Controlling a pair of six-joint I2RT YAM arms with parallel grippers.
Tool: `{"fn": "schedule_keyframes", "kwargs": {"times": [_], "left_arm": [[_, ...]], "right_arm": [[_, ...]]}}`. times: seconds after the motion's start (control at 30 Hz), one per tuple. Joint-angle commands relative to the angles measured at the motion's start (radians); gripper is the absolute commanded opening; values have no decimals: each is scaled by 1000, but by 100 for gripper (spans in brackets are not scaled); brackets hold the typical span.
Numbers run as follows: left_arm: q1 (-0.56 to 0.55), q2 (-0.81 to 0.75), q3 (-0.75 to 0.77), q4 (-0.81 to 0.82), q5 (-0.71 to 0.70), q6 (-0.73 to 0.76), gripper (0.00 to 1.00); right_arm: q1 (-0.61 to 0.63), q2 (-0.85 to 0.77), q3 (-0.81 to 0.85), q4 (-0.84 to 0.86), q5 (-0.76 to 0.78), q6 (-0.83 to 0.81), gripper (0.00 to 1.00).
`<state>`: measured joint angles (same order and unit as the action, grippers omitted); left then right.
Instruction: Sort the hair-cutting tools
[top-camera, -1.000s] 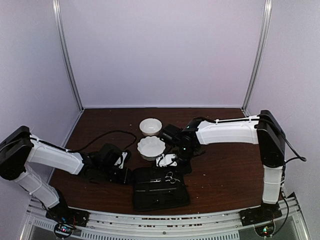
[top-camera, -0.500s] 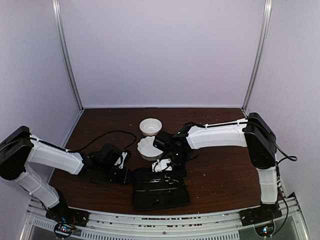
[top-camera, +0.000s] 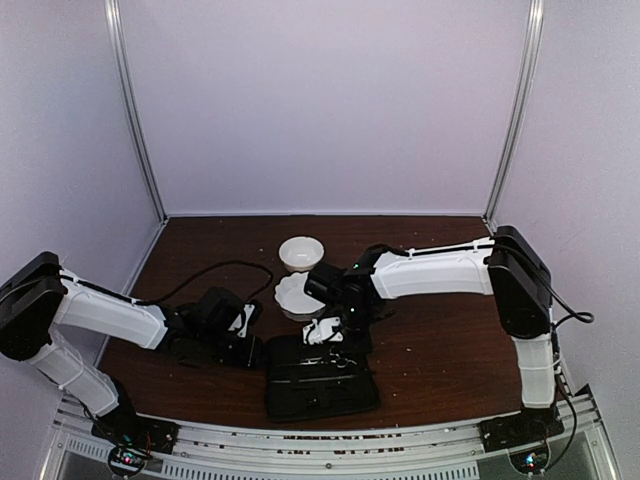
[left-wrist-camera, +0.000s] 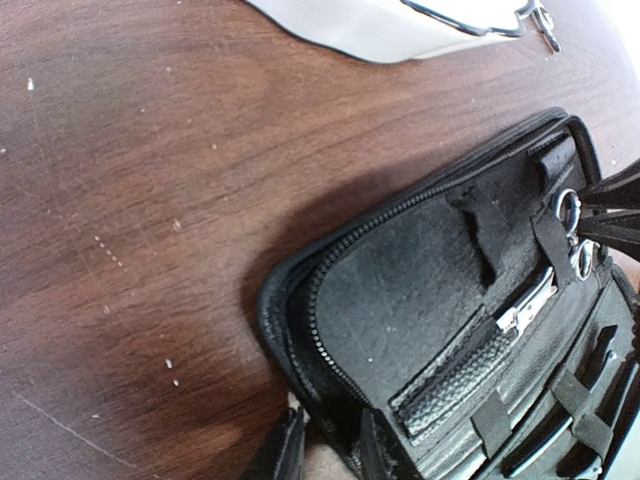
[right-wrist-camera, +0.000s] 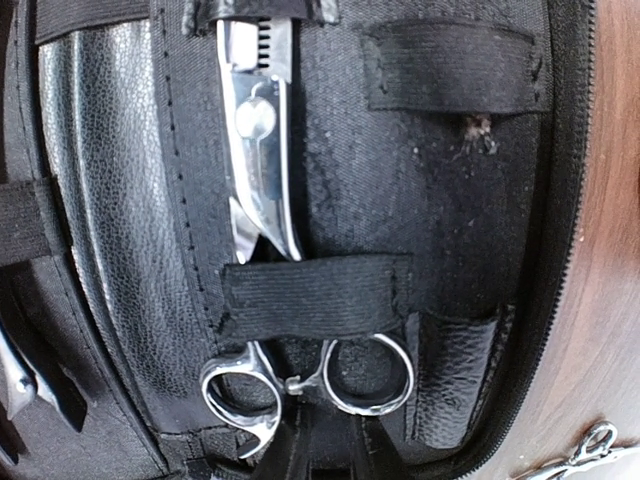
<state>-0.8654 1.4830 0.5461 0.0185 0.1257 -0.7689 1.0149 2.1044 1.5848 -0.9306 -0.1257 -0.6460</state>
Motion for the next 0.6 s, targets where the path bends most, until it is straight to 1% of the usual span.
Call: {"fn": "schedule_keyframes", "kwargs": {"times": [0.0, 0.1, 0.23, 0.33, 0.37, 0.47, 0.53, 0.57], "left_arm": [[-1, 11, -12, -128, -14, 20, 25], [-1, -11, -5, -157, -32, 30, 27], [-1, -72, 0, -198, -65, 51, 35], [-1, -130, 10, -241, -106, 67, 42], [-1, -150, 11, -246, -115, 72, 44], [-1, -202, 2, -247, -129, 75, 56], [-1, -229, -6, -243, -135, 73, 60], [-1, -238, -9, -243, -138, 73, 60]], "right_arm": [[-10, -48, -8, 16, 2, 15, 20], [-38, -95, -18, 17, 4, 20, 25], [-97, -130, -10, 22, 3, 42, 31], [-169, -132, 2, 68, 17, 103, 35], [-193, -128, 10, 82, 29, 131, 36], [-262, -88, 56, 91, 63, 214, 41], [-306, -46, 98, 72, 73, 253, 44], [-323, -27, 116, 63, 72, 270, 44]]}}
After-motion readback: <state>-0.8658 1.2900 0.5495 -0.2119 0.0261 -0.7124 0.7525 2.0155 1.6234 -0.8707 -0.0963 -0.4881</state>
